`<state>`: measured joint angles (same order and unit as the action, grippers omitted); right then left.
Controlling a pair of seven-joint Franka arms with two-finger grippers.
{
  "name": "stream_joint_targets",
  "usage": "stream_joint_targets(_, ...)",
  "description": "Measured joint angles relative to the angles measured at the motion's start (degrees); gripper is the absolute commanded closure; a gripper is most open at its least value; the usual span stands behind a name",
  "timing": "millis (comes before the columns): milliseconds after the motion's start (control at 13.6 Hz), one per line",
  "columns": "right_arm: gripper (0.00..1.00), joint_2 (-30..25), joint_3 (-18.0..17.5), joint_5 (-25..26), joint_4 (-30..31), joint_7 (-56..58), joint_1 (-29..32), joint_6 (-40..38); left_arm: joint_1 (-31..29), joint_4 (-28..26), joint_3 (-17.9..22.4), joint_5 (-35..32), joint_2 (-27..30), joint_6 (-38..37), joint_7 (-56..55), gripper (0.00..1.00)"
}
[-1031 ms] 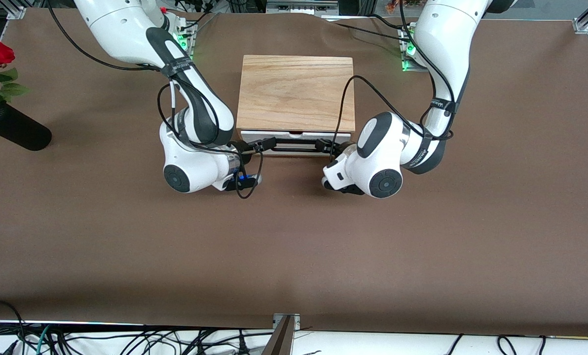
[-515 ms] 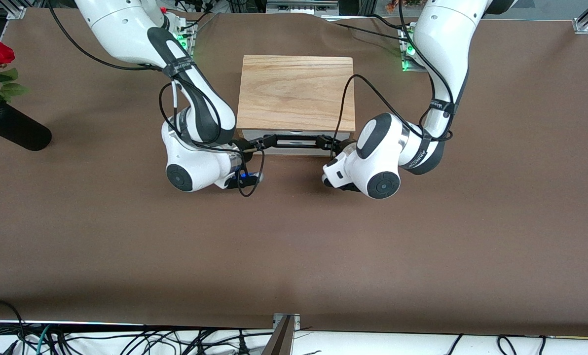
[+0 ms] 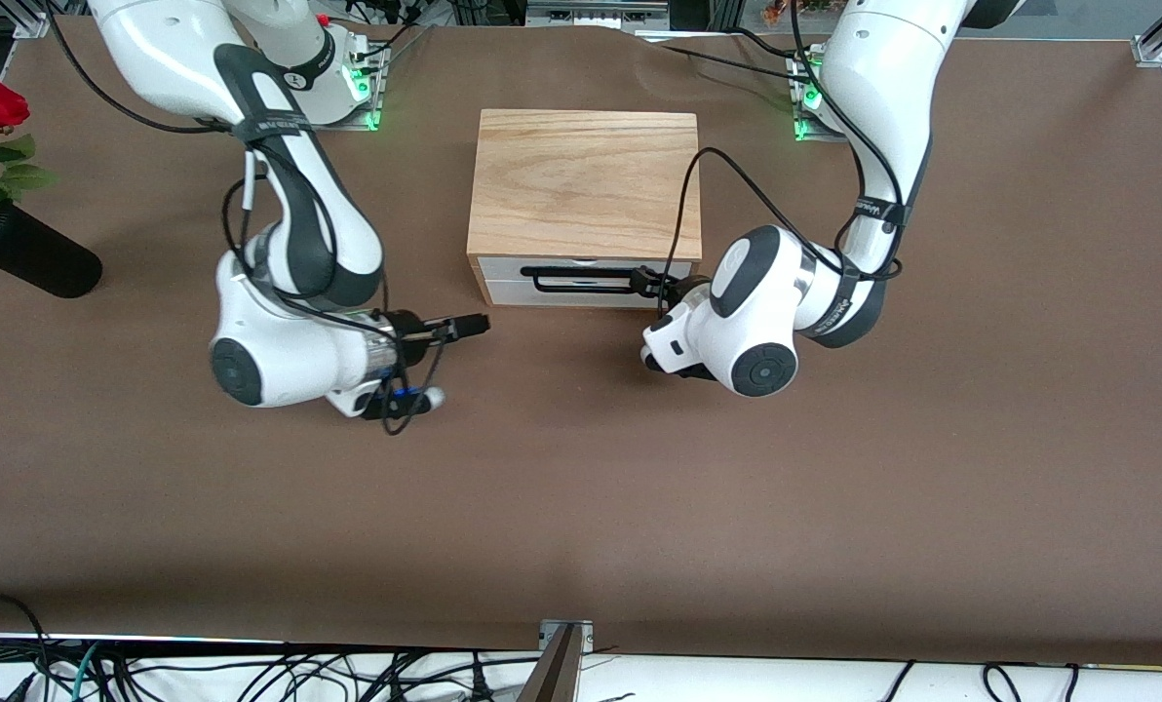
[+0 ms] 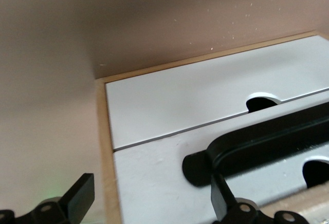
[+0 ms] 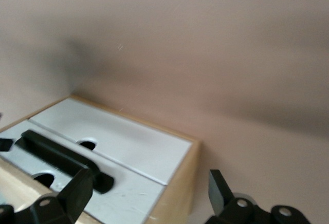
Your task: Close drawer with both arms simultaneously
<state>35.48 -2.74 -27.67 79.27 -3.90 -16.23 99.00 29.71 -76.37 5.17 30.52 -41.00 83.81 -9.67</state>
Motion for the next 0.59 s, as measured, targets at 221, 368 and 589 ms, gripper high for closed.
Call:
stream_joint_targets(221, 0.00, -4.64, 2.57, 8.24, -2.03, -0.08, 0.07, -1.10, -2.54, 3.06, 0.46, 0.00, 1.46, -0.86, 0.06, 0.00)
stream_joint_targets(368, 0.00, -9.84, 5.15, 12.31, -0.68, -0.07, 0.00, -2.31, -4.52, 5.44, 1.43, 0.00, 2.42, -0.86, 0.06, 0.00)
stream_joint_targets(589, 0.00, -20.52, 7.32, 20.12, 7.15, -0.02, 0.12, -2.95, -10.87, 9.04, 2.09, -0.49, 4.01, -0.94, 0.20, 0.00)
